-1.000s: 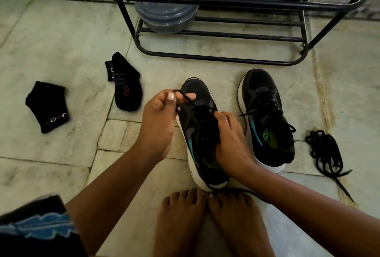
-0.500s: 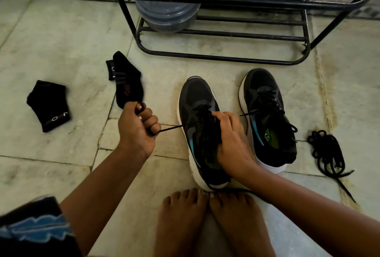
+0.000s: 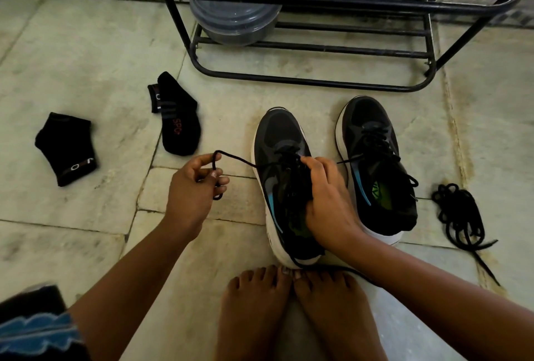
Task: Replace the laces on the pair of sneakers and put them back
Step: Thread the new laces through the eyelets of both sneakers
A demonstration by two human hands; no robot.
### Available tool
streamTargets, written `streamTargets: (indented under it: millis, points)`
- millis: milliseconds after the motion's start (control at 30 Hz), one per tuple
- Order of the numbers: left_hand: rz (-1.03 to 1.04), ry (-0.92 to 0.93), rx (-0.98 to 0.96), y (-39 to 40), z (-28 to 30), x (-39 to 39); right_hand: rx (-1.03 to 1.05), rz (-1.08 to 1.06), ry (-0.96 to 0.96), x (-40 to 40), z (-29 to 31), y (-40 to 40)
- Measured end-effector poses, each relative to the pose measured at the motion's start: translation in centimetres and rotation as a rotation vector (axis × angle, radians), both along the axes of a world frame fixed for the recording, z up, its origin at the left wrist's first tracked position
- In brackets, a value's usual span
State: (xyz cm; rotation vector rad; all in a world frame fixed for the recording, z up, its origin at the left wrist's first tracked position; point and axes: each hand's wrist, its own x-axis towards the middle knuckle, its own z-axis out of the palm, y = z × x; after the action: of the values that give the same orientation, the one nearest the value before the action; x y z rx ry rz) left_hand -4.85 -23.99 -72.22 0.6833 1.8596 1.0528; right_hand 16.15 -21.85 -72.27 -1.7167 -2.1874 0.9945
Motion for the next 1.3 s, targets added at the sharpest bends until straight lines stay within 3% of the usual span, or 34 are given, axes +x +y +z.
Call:
streamTargets:
  millis: [100, 300, 367, 467, 533, 600, 667, 767, 1033, 1100, 1233, 1300]
  points:
    - [0.028, 0.053, 0.027, 0.0, 0.3, -0.1, 0.003, -0.008, 0.001, 0.1, 0.0, 0.0]
    - [0.139, -0.36, -0.015, 1.0, 0.3, 1.6, 0.016, 0.005, -0.015, 0.1, 0.1, 0.0]
    - [0.118, -0.339, -0.054, 1.1, 0.2, 1.5, 0.026, 0.013, -0.025, 0.1, 0.1, -0.1]
    - [0.058, -0.078, -0.088, 0.8, -0.4, 0.4, 0.03, 0.016, -0.025, 0.1, 0.1, -0.1]
    - [-0.041, 0.234, -0.038, 0.3, -0.9, -0.7, 0.025, 0.019, -0.023, 0.0, 0.2, 0.0]
    - [-0.306, 0.6, 0.017, -0.3, -1.6, -1.6, 0.02, 0.022, -0.028, 0.0, 0.2, 0.0]
    - [-0.627, 0.802, 0.012, -1.0, -2.5, -2.0, 0.019, 0.023, -0.032, -0.1, 0.3, 0.0]
    - [-0.938, 0.9, -0.1, -1.6, -3.2, -1.9, 0.021, 0.023, -0.029, -0.1, 0.3, 0.0]
    - [-0.955, 1.124, -0.059, -1.8, -3.4, -2.1, 0.005, 0.029, -0.029, 0.0, 0.3, 0.1]
    - [-0.927, 1.102, -0.021, -2.1, -3.7, -1.7, 0.002, 0.037, -0.022, -0.1, 0.3, 0.1]
    - [-0.555, 0.645, 0.095, -1.4, -2.7, 0.3, 0.026, 0.038, -0.023, -0.2, 0.1, -0.1]
    - [-0.491, 0.564, 0.175, -0.6, -1.4, 1.5, 0.052, 0.027, -0.038, -0.2, 0.0, -0.2]
